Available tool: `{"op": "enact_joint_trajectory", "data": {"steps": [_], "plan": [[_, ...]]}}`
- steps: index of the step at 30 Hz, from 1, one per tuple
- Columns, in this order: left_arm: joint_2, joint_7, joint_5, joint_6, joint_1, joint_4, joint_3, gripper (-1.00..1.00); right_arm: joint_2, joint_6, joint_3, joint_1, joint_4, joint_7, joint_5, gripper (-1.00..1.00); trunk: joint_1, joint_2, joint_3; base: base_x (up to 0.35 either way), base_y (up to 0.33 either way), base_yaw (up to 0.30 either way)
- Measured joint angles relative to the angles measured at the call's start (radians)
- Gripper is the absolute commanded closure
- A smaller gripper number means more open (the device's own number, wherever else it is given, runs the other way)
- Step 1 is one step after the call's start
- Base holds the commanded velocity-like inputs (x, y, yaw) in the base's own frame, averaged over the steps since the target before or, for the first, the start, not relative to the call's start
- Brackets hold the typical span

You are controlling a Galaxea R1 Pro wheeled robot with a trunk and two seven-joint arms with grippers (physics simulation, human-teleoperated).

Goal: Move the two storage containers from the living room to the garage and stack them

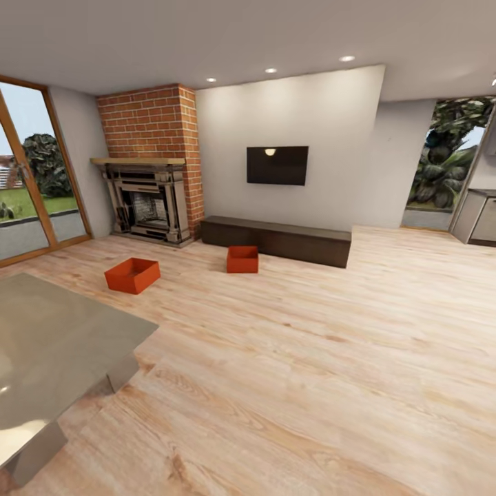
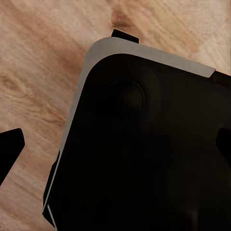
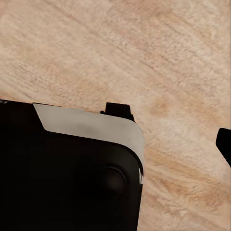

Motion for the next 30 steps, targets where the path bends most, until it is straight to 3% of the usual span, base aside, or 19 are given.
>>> {"op": "enact_joint_trajectory", "data": {"steps": [9, 30], "plan": [[0.001, 0.0, 0.0, 0.0, 0.0, 0.0, 0.0, -1.0, 0.0, 0.001, 0.0, 0.0, 0.0, 0.0, 0.0, -1.0, 0.0, 0.0, 0.0, 0.301, 0.189, 0.0], [0.011, 0.0, 0.001, 0.002, 0.0, 0.0, 0.0, -1.0, 0.0, 0.0, 0.0, 0.0, 0.0, 0.0, 0.0, -1.0, 0.0, 0.0, 0.0, 0.322, 0.01, 0.0]]}}
